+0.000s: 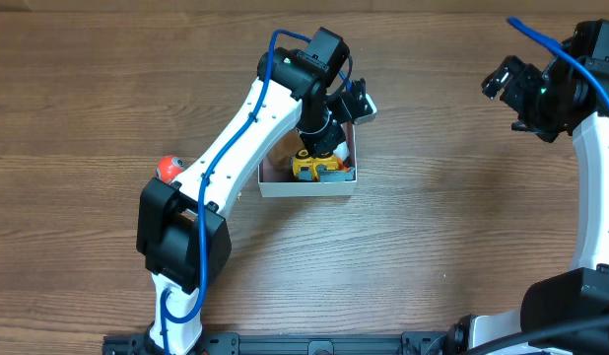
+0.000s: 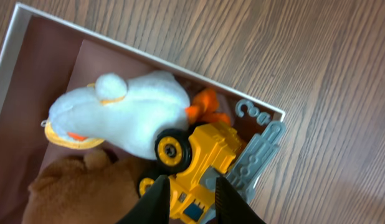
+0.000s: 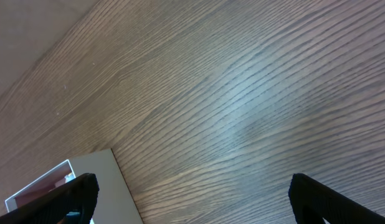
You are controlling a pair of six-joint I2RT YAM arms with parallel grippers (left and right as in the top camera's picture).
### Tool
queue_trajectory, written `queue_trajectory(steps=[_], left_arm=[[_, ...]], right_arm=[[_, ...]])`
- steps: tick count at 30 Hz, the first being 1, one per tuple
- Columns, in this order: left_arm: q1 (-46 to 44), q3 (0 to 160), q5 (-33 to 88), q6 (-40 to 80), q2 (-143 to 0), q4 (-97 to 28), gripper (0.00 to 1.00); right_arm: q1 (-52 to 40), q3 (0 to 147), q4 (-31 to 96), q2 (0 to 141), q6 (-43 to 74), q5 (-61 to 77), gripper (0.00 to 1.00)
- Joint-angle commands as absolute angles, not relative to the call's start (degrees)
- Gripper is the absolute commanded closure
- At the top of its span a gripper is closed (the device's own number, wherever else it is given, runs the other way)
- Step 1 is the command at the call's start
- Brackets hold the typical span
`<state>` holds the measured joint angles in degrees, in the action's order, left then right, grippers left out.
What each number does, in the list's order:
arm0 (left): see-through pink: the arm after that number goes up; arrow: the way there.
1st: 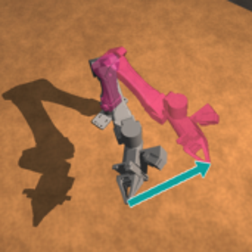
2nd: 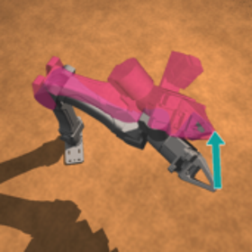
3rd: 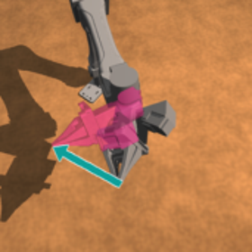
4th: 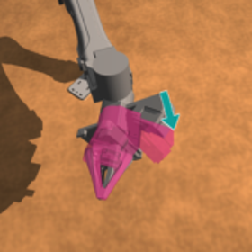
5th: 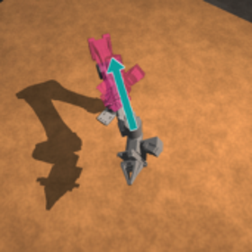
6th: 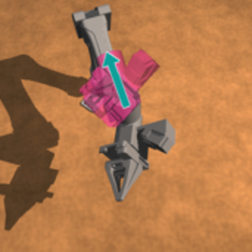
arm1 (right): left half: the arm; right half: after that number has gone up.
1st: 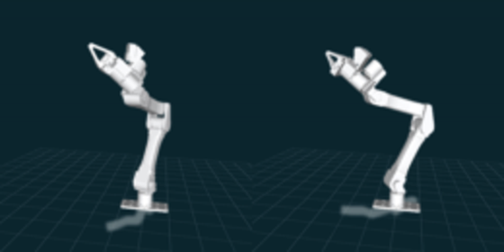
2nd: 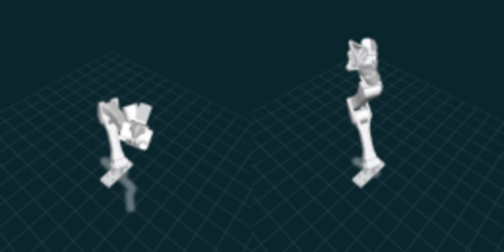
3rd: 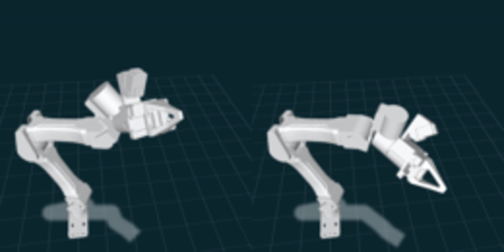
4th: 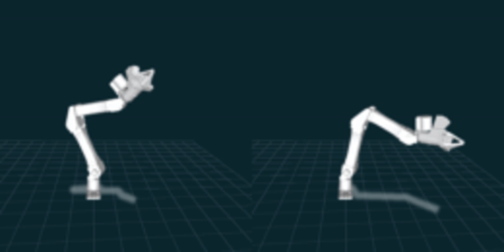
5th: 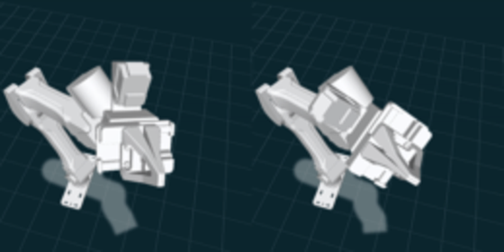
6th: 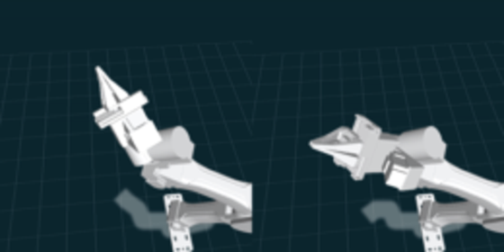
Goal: Pack container
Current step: 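Lower the yellow truck into the box and open left gripper, then move left gripper to the red ball and grasp it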
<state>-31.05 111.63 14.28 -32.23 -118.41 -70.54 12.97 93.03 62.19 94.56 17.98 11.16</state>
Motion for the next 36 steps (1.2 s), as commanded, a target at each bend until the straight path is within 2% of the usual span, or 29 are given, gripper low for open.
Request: queue_trajectory(steps=[1,8,14,15,16,19,21,23,26,30,34,35,36], left_arm=[[-31.2,112.6,16.5,-30.8,-120.7,-70.3,0.81],[-31.1,112.6,16.1,-29.5,-130.3,-70.4,0.92],[-31.1,112.6,14.9,-29.5,-131.4,-68.0,0.88],[-31.1,112.6,14.9,-29.5,-131.4,-68.0,0.89],[-31.1,112.6,14.9,-29.2,-131.4,-68.1,0.95],[-31.1,114.7,13.9,-27.5,-130.7,-71.5,0.96],[-31.1,117.4,12.1,-25.1,-129.8,-74.1,0.88],[-31.1,121.5,9.2,-23.3,-128.0,-78.0,0.74],[-31.0,126.0,3.2,-19.9,-124.9,-81.9,0.71],[-29.3,128.4,-2.6,-13.2,-118.6,-87.8,0.5],[-22.9,128.4,-2.5,-6.0,-114.3,-96.9,0.51],[-20.1,127.5,-0.6,-4.9,-112.9,-96.8,0.55],[-17.1,126.3,3.2,-5.4,-111.4,-96.8,0.52]], right_arm=[[12.8,93.3,61.9,94.4,18.0,11.3,0.0],[12.8,93.3,61.9,94.4,18.0,11.3,0.0],[12.8,93.3,62.4,94.4,18.0,11.3,0.0],[12.8,93.3,62.6,94.4,18.0,11.3,0.0],[12.8,93.3,62.8,94.4,18.0,11.3,0.0],[12.8,93.3,62.8,94.4,18.0,11.3,0.0],[12.8,93.3,62.7,94.4,18.0,11.3,0.0],[12.8,93.3,62.8,94.4,18.0,11.3,0.0],[12.8,93.3,63.1,94.4,18.0,11.3,0.0],[12.8,93.3,63.6,94.4,18.0,11.3,0.0],[12.8,93.3,63.5,94.4,18.0,11.3,0.0],[12.8,93.3,63.5,94.4,18.0,11.3,0.0],[12.8,93.3,63.4,94.4,18.0,11.3,0.0]])
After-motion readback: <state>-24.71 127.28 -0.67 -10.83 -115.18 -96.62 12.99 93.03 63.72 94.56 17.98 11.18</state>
